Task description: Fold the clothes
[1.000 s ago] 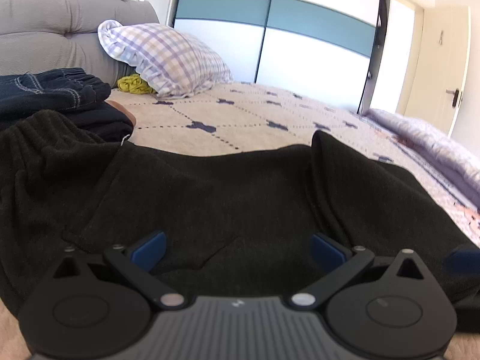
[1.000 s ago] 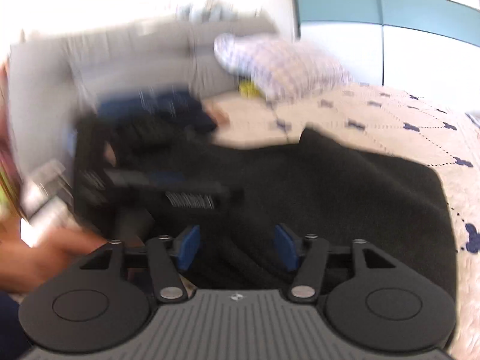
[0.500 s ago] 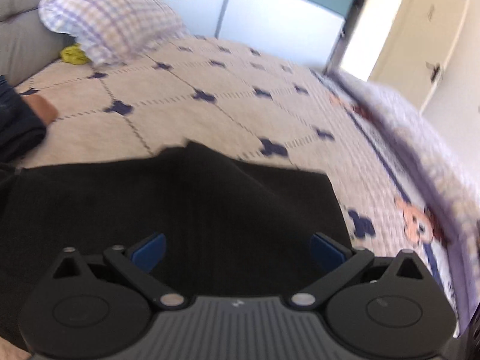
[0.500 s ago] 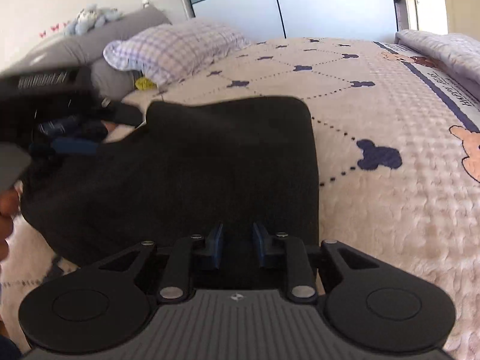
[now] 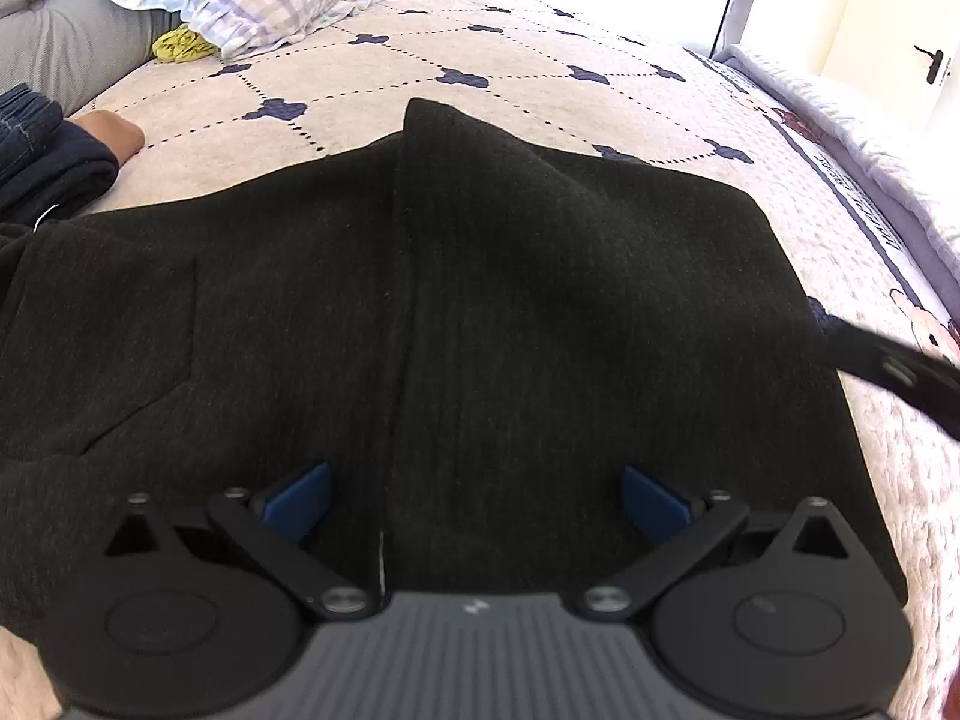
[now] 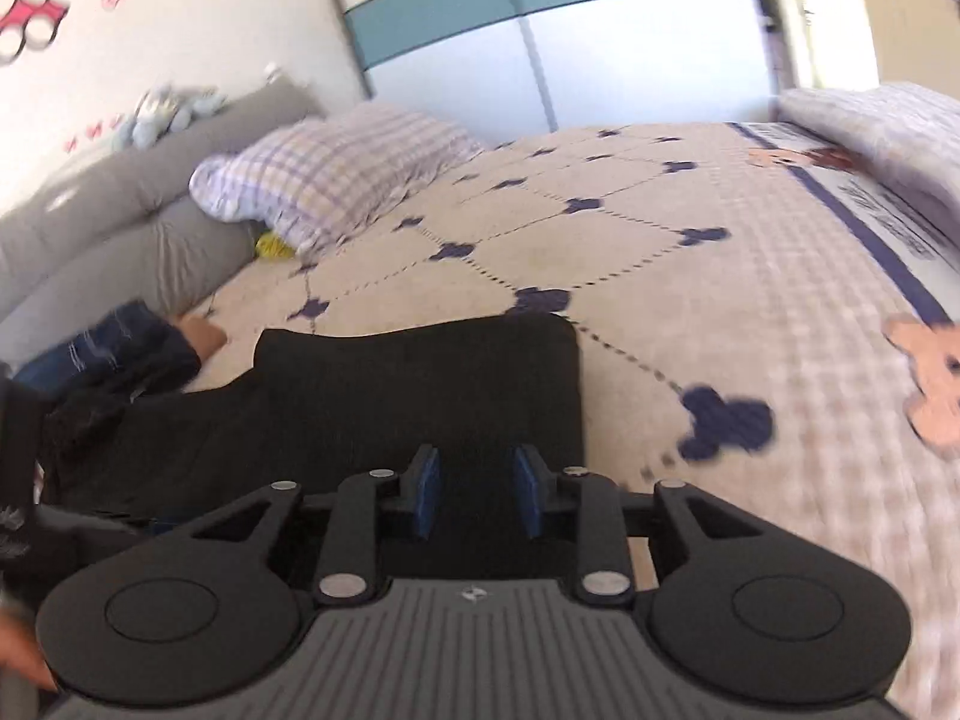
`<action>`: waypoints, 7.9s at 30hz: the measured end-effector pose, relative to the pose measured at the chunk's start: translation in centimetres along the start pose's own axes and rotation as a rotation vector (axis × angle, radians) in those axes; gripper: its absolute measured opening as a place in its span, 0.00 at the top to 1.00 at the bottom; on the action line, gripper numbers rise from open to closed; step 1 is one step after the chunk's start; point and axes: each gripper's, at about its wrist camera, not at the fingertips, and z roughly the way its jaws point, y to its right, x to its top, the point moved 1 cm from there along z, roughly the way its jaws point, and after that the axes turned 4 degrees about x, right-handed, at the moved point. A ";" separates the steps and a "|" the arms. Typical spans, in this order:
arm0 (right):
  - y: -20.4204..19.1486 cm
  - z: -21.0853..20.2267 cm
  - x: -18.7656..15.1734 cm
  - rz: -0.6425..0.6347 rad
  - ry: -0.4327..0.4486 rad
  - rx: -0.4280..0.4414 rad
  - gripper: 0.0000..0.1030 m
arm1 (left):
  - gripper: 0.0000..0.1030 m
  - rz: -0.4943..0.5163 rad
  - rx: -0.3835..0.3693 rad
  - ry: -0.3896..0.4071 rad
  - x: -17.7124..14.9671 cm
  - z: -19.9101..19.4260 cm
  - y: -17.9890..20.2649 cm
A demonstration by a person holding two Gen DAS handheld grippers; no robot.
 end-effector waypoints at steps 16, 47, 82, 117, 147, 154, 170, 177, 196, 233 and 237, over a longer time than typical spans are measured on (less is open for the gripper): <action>-4.1 11.1 5.3 -0.205 -0.130 -0.144 0.58 | 0.00 -0.003 -0.011 -0.011 0.3 -1.0 -0.6; -6.2 4.0 -3.6 -0.121 -0.192 0.048 0.51 | 0.00 -0.251 -0.095 0.080 -0.4 -4.5 -6.3; 0.1 -6.6 -7.7 0.294 0.034 -0.060 0.45 | 0.00 0.160 -0.142 0.449 -0.3 -8.7 1.3; -7.3 -6.0 -4.7 -0.043 0.107 -0.160 0.31 | 0.00 -0.296 -0.003 0.103 -2.1 -8.4 -19.8; -14.9 5.0 -5.8 -0.081 -0.140 0.115 0.81 | 0.00 -0.702 -0.092 0.205 -1.7 -3.6 -28.5; -15.5 2.0 -4.5 -0.077 -0.002 0.162 0.82 | 0.00 -0.736 -0.095 0.220 -0.9 -3.2 -28.6; -18.0 4.2 -7.6 -0.404 -0.102 -0.018 0.43 | 0.07 -0.752 -0.089 0.237 -0.7 -2.8 -28.5; -16.6 4.3 -6.9 -0.285 -0.099 0.028 0.75 | 0.32 -0.772 -0.072 0.229 -0.6 -2.8 -29.2; -15.6 4.0 -5.8 -0.155 -0.108 0.162 0.71 | 0.25 -0.815 -0.114 0.237 -1.5 -3.1 -29.6; 5.8 -9.1 -14.4 0.473 0.264 0.022 0.33 | 0.42 0.285 -0.159 0.445 0.7 -9.3 7.7; 5.8 -9.3 -14.5 0.472 0.271 0.031 0.33 | 0.34 0.284 -0.238 0.402 0.4 -8.9 6.1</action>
